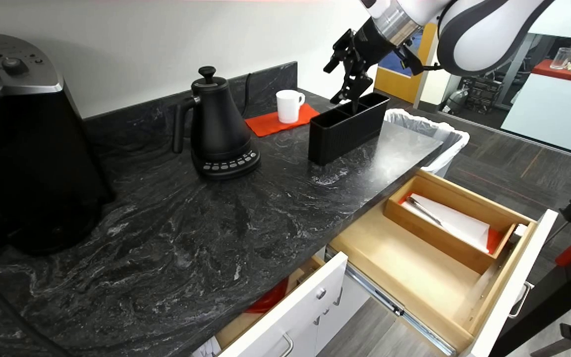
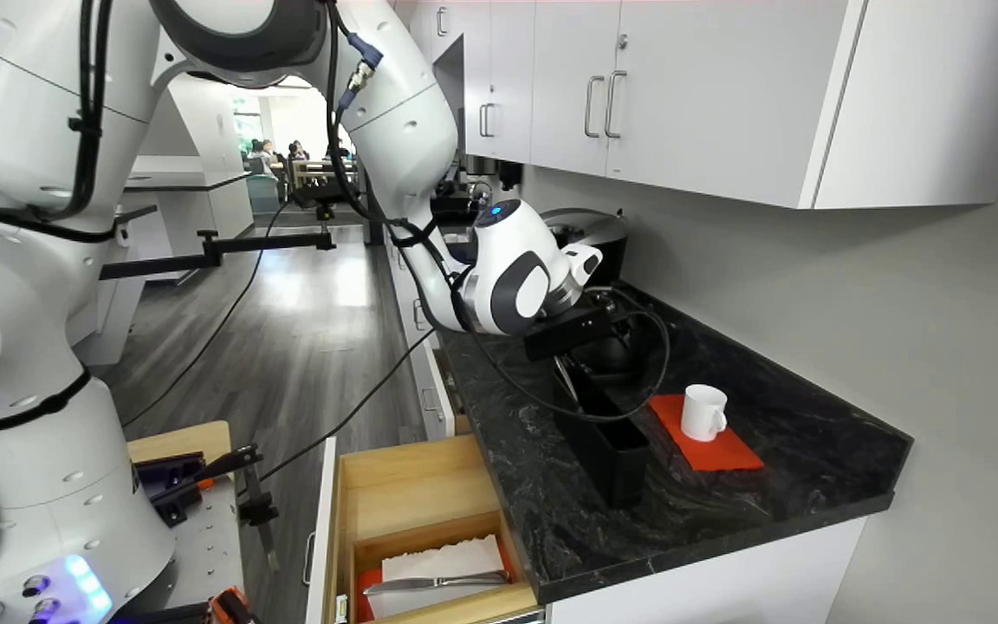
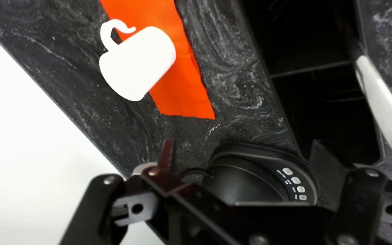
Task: Take the butter knife from the cutlery holder followed by the fork
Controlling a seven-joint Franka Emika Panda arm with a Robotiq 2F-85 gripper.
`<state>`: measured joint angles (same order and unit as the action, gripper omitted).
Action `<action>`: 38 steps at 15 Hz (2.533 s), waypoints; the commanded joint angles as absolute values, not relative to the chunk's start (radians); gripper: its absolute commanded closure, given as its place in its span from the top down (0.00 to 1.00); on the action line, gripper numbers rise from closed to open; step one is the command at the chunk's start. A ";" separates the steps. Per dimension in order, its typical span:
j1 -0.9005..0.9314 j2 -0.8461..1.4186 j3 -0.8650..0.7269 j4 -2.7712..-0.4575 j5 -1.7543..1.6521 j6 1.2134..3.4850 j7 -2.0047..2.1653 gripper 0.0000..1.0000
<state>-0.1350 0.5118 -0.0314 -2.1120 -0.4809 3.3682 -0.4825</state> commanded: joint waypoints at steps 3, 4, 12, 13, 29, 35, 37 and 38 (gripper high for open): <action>-0.170 0.493 0.042 -2.120 -0.446 3.211 -0.430 1.00; -0.168 0.492 0.046 -2.118 -0.436 3.206 -0.423 1.00; -0.113 0.486 -0.008 -2.100 -0.393 3.237 -0.407 1.00; -0.111 0.476 -0.008 -2.101 -0.388 3.238 -0.399 1.00; -0.011 0.294 -0.032 -2.132 -0.282 2.784 -0.178 1.00; -0.012 0.317 -0.024 -2.138 -0.280 2.739 -0.191 1.00; -0.007 0.321 -0.029 -2.135 -0.287 2.726 -0.182 1.00; -0.007 0.324 -0.031 -2.133 -0.288 2.720 -0.179 1.00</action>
